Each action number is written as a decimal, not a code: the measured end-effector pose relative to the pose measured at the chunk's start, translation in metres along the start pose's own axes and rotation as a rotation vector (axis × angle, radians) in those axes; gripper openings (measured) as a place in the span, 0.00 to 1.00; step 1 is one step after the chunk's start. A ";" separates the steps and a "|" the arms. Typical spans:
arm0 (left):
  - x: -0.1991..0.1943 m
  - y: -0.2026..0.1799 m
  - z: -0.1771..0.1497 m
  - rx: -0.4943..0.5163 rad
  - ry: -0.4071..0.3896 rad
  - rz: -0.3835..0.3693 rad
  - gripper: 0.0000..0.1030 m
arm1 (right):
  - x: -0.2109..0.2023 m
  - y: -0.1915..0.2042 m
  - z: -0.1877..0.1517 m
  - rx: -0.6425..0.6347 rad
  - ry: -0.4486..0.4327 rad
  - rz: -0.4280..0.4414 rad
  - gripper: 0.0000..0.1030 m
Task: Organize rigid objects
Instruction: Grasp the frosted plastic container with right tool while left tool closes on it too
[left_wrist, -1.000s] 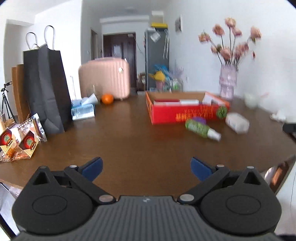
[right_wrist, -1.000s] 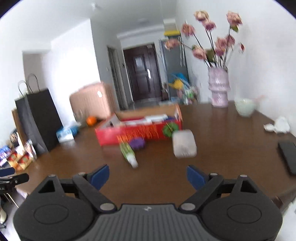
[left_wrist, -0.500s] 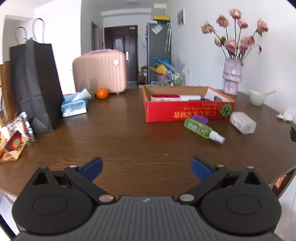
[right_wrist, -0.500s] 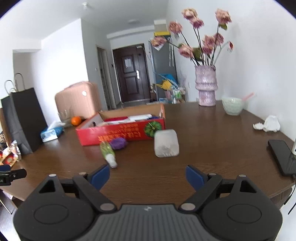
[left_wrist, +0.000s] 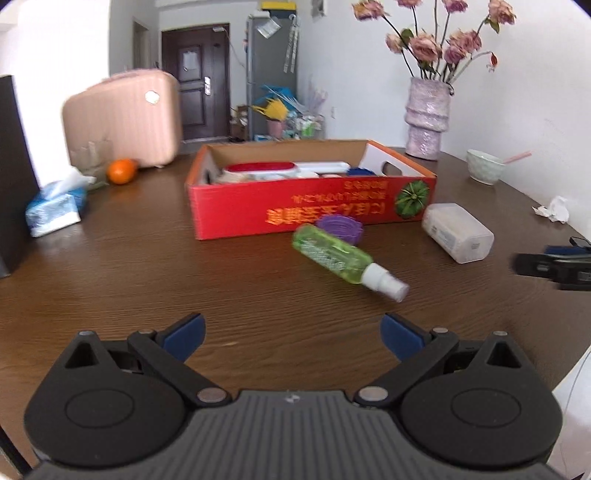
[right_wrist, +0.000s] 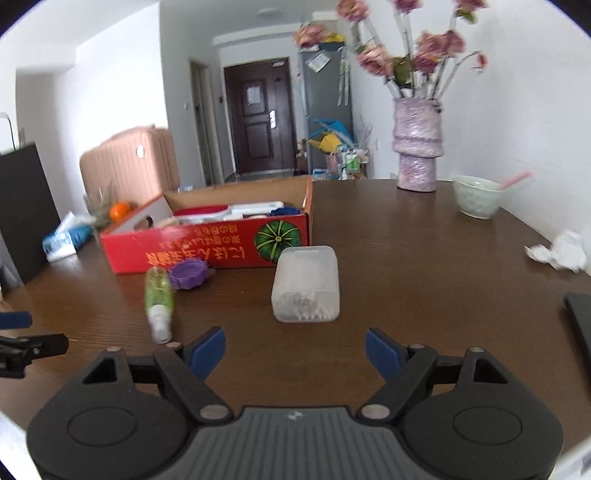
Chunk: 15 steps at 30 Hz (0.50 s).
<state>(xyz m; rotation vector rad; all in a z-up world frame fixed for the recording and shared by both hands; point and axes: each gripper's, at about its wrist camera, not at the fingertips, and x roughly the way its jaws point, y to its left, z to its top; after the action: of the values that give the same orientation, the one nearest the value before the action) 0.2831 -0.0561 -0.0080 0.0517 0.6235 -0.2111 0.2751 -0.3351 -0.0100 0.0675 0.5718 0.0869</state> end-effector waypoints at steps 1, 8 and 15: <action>0.008 -0.002 0.002 -0.003 0.012 -0.009 1.00 | 0.015 0.000 0.005 -0.015 0.014 -0.008 0.80; 0.049 -0.007 0.013 -0.025 0.078 -0.048 1.00 | 0.090 0.000 0.031 -0.042 0.052 -0.064 0.77; 0.039 0.005 0.005 -0.066 0.084 -0.039 1.00 | 0.085 0.002 0.020 -0.038 0.049 -0.020 0.61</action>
<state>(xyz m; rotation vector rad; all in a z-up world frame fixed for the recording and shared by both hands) 0.3174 -0.0591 -0.0269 -0.0150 0.7150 -0.2264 0.3565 -0.3251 -0.0387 0.0228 0.6195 0.0804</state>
